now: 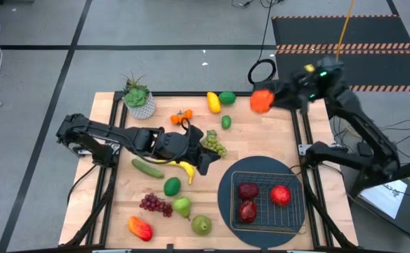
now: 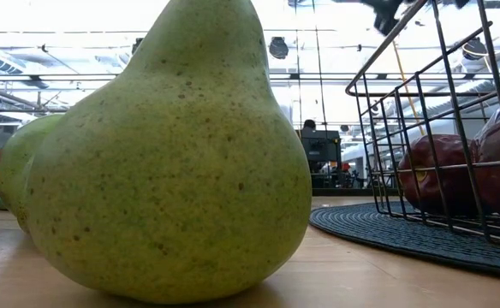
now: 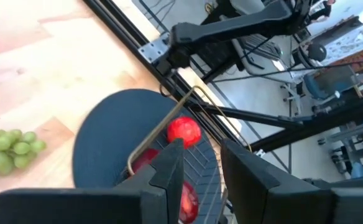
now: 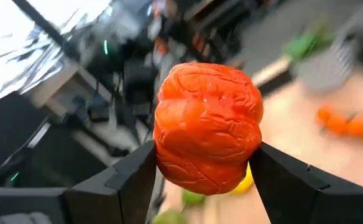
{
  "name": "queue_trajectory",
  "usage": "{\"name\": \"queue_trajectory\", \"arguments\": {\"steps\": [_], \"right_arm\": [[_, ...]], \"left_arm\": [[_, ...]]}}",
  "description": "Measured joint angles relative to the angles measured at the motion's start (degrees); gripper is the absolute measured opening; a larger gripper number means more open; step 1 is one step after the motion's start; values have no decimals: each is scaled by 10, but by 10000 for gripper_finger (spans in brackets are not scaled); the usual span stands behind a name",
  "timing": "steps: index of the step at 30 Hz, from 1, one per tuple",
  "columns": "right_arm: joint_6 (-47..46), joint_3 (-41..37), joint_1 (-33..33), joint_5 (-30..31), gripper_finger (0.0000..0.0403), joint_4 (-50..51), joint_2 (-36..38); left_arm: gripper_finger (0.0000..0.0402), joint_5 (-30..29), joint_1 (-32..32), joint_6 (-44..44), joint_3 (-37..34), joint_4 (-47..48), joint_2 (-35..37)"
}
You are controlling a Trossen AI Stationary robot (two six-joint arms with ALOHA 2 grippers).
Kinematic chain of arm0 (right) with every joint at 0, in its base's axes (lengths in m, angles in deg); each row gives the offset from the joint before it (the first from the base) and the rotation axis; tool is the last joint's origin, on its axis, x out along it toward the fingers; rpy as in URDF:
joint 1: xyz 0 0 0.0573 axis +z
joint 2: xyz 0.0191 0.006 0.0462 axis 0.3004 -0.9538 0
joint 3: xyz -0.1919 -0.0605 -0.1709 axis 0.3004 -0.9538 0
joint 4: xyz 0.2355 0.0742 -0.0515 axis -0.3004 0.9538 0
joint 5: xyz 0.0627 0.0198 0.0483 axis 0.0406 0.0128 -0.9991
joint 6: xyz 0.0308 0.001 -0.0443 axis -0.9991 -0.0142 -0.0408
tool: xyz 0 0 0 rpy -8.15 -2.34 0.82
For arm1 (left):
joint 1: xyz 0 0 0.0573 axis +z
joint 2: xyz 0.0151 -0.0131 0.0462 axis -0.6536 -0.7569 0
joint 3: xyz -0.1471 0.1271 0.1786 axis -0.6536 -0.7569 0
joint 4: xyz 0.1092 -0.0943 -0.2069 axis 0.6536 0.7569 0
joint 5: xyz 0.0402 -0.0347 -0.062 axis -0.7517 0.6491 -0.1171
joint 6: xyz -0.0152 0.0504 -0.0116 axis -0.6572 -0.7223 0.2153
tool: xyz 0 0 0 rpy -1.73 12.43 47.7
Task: Build produce basket
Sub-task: Put the pumpkin into the gold wire basket
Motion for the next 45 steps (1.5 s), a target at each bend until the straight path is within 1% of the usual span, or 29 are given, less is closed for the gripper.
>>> {"name": "queue_trajectory", "arguments": {"steps": [2,5,10,14,17,22,25,30,36,41,45], "right_arm": [[-6,-23,50,10,235,-4,-1],[-13,-51,124,46,235,-4,7],[-79,-80,259,125,235,3,49],[-149,-98,381,211,235,30,92],[-194,-105,479,290,235,53,114],[-244,-124,642,413,235,62,114],[-274,-143,718,468,235,77,102],[-341,-192,797,502,235,90,78],[-407,-264,843,506,235,89,52],[-401,-291,867,511,239,74,24],[-400,-291,879,518,261,34,7]], "left_arm": [[106,0,7,0,0,0,0],[106,0,14,-8,0,0,0],[106,0,23,-14,0,1,0],[106,1,31,-25,0,2,0],[106,1,39,-32,0,3,0],[106,1,49,-46,0,3,0],[106,1,54,-54,0,3,0],[106,12,57,-57,0,3,0],[106,31,55,-54,0,10,0],[106,51,50,-19,0,33,0],[106,53,37,-14,0,33,0]]}}
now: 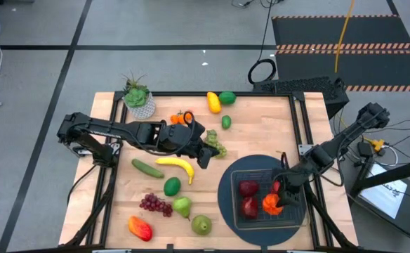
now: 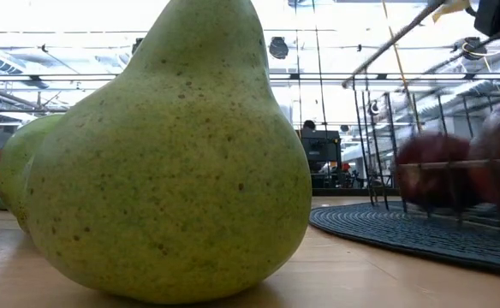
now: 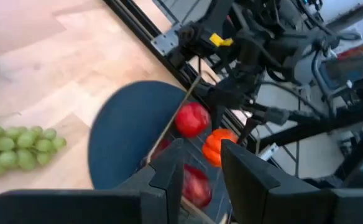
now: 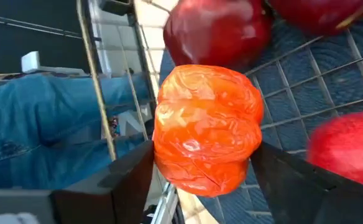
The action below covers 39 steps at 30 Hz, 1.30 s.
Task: Build produce basket
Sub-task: Put the pumpkin into the gold wire basket, then adjust the gold wire basket on the blue placemat
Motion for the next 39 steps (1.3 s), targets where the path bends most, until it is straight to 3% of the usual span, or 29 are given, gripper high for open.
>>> {"name": "queue_trajectory", "arguments": {"steps": [7,18,24,30,39], "right_arm": [[-16,-1,11,-1,293,-35,-9],[-29,56,13,3,267,-15,12],[23,99,-33,49,227,20,13],[182,121,-104,43,171,21,-17],[319,121,-176,16,75,35,-112]], "left_arm": [[106,-2,-15,1,0,2,0],[106,-3,-56,12,0,28,-2],[106,-6,-84,44,1,24,-14],[106,-38,-115,81,0,25,-25],[106,-74,-133,125,0,27,-27]]}}
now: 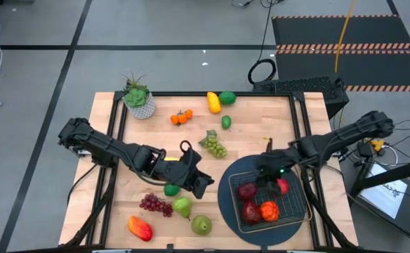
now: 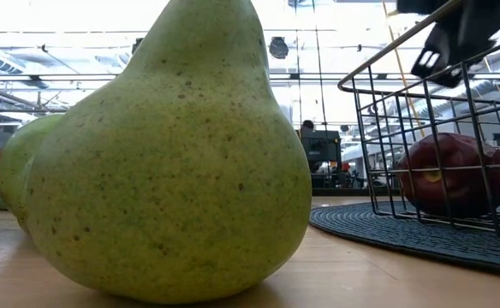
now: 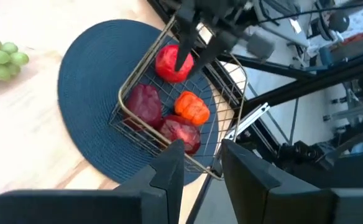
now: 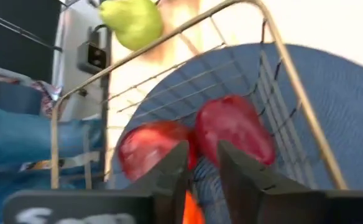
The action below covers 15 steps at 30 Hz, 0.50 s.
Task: Build produce basket
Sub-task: Adjust the gold wire basket on the blue placemat
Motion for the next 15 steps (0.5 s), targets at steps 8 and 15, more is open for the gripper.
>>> {"name": "queue_trajectory", "arguments": {"steps": [8,15], "right_arm": [[31,0,-10,57,15,-11,-54],[28,0,-11,144,3,-15,-54]], "left_arm": [[106,-9,-9,38,0,-10,0],[106,-24,-22,39,0,-18,0]]}}
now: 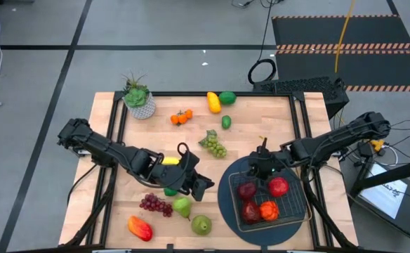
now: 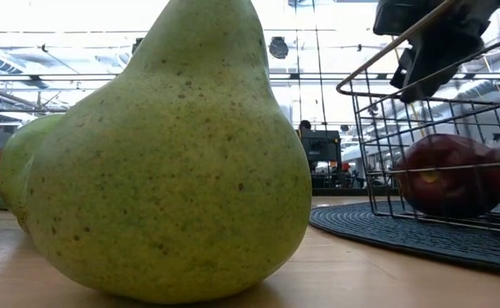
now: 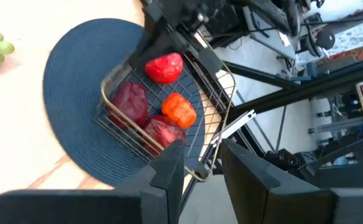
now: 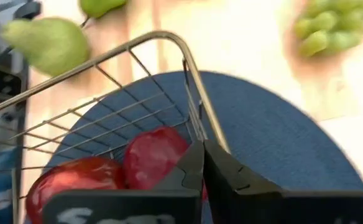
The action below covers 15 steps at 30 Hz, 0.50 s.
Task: Build produce basket
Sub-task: Adjust the gold wire basket on the blue placemat
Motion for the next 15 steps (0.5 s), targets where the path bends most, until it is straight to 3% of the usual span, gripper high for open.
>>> {"name": "queue_trajectory", "arguments": {"steps": [8,15], "right_arm": [[-30,0,-36,21,3,16,0],[-23,0,-47,-14,4,-9,35]], "left_arm": [[106,0,1,-27,0,1,0],[106,0,0,-67,0,12,0]]}}
